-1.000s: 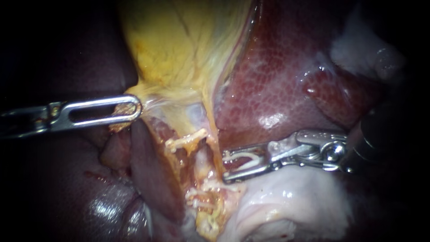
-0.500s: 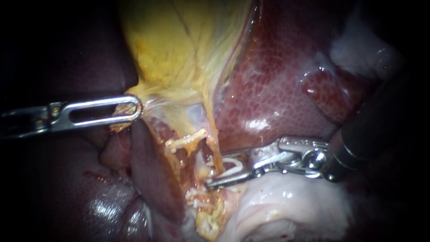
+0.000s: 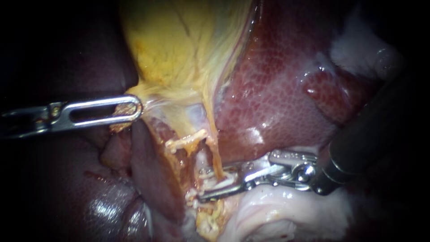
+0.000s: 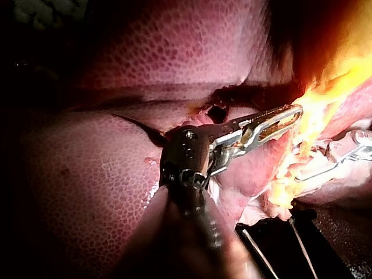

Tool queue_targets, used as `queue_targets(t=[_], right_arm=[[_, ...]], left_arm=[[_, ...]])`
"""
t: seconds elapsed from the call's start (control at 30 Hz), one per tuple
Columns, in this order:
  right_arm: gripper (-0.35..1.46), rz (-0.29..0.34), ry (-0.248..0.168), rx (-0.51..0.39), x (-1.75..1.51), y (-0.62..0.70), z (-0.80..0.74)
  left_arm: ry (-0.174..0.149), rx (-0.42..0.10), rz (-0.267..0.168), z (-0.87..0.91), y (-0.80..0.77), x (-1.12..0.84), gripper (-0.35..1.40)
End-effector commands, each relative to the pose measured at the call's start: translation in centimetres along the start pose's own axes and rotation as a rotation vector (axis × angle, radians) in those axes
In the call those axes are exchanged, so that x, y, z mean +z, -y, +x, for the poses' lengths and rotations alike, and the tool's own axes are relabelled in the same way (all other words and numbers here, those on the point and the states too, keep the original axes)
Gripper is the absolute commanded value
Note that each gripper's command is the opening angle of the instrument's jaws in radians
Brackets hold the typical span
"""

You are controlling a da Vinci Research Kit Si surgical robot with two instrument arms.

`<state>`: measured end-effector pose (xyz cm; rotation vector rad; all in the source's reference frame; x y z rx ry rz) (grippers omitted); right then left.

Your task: Clipping second clip right tube

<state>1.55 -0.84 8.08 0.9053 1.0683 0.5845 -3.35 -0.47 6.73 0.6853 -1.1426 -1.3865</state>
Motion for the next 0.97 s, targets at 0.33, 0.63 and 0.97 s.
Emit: queue_targets(t=[0.33, 0.63, 0.97], right_arm=[[-0.35, 0.033, 0.021, 0.026, -0.11, -0.01, -0.03], [-0.35, 0.06, 0.043, 0.033, -0.12, -0.04, -0.03], [-0.34, 0.056, 0.039, 0.04, -0.17, -0.03, 0.01]], left_arm=[[0.0, 0.0, 0.0, 0.0, 0.0, 0.0, -0.35], [0.0, 0.0, 0.0, 0.0, 0.01, -0.01, -0.35], [0.0, 0.0, 0.0, 0.0, 0.01, 0.0, -0.35]])
